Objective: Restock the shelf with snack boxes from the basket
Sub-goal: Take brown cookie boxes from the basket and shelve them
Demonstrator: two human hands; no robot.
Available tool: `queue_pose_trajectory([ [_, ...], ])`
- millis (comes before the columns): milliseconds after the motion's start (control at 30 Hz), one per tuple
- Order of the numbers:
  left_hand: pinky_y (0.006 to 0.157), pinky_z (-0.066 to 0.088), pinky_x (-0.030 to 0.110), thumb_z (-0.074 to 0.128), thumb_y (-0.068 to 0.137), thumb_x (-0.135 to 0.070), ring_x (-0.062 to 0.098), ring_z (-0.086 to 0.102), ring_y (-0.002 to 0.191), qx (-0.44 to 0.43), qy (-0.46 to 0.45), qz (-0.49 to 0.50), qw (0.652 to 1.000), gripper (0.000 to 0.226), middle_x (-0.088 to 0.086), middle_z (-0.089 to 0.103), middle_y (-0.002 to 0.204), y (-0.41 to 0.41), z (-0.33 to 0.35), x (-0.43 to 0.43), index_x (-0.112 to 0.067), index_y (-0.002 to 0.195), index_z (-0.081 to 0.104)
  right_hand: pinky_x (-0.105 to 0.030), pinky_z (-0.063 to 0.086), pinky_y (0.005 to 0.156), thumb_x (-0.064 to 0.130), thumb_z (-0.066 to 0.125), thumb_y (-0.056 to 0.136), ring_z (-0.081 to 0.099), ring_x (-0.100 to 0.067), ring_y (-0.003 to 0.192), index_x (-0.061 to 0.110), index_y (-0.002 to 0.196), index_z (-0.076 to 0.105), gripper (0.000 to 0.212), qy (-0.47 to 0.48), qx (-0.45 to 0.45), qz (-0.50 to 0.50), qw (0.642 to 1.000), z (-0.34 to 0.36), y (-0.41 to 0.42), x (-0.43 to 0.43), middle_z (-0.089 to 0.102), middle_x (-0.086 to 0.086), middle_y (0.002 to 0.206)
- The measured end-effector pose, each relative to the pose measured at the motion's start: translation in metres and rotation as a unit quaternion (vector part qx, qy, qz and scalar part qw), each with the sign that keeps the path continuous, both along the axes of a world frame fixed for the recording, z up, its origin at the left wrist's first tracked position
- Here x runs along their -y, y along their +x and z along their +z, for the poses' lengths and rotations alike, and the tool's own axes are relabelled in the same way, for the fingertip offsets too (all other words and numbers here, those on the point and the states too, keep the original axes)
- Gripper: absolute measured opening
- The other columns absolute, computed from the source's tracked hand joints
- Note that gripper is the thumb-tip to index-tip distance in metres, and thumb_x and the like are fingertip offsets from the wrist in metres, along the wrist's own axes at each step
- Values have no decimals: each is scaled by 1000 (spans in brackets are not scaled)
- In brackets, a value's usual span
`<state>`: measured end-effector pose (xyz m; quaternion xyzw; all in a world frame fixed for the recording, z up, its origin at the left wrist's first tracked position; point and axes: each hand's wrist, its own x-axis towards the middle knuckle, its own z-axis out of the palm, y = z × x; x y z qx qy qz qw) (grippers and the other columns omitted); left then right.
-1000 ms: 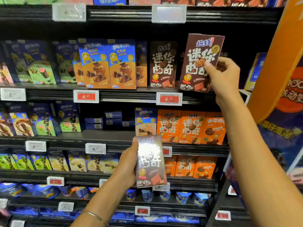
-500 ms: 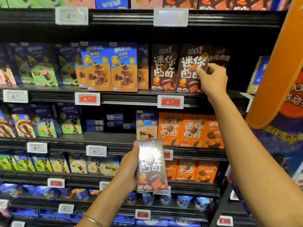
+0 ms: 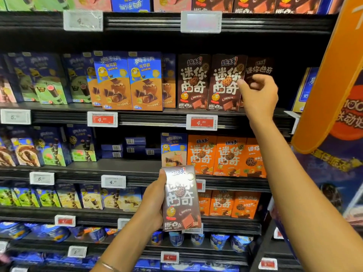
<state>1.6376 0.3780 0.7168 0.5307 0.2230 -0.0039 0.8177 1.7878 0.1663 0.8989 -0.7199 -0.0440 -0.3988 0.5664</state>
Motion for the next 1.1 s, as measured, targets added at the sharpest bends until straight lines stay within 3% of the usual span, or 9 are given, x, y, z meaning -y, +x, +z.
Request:
queue_pose_trajectory([
  [100,63,65,37,49,106,-57,29,82,91,34,15,-12,999,50,11,83,105,-1,1,5,-15,124,70,-15,51,79,29,69,92,61,-4,91,16,113,65,25,15,97,50,994,-29,-51,-5,65,3,100],
  [200,64,66,36,50,105,-58,29,82,95,90,31,-18,995,48,10,83,109,-3,10,13,-18,126,68,-12,47,74,20,68,95,59,1,84,16,107,67,13,-2,65,121,990,-77,-96,-16,66,9,93],
  [400,74,66,35,55,94,-64,28,80,102,234,78,6,969,51,9,82,113,-3,55,29,-25,120,74,-19,57,76,44,76,85,61,4,100,31,126,53,48,-66,-130,276,950,-127,-139,-17,61,15,115],
  [633,87,67,44,45,110,-53,26,80,103,299,102,-27,948,45,9,82,113,23,121,62,-17,124,68,-8,51,71,38,73,91,62,11,97,36,128,51,42,-76,-59,212,973,-88,-128,2,62,23,112],
  [733,83,67,36,35,111,-59,19,79,104,334,177,-59,924,54,2,80,116,40,155,74,-19,134,64,-12,54,68,33,70,95,66,6,96,29,132,53,41,-35,-20,205,978,-60,-113,20,65,15,115],
  [833,92,57,43,34,113,-54,25,69,115,374,394,-2,839,46,9,69,127,65,183,74,-20,133,59,-13,55,70,27,65,100,67,7,95,19,136,53,40,7,24,144,989,-31,-91,44,66,10,117],
  [900,107,48,43,48,111,-49,27,58,128,384,571,60,723,44,9,59,140,87,198,65,-19,143,55,-18,58,76,20,62,100,68,4,98,12,138,53,39,36,43,102,993,-16,-72,57,65,5,121],
  [1000,109,40,48,55,101,-60,33,45,139,332,746,108,567,66,11,47,151,115,217,56,-22,155,46,-40,58,96,18,60,100,65,-14,115,13,138,53,38,47,27,60,997,-2,-41,66,63,0,128],
  [1100,113,37,56,49,96,-74,44,47,138,276,809,102,508,82,20,52,149,136,235,54,-21,159,40,-45,57,96,16,58,100,64,-16,113,16,135,54,35,46,0,55,997,3,-15,63,63,5,120],
])
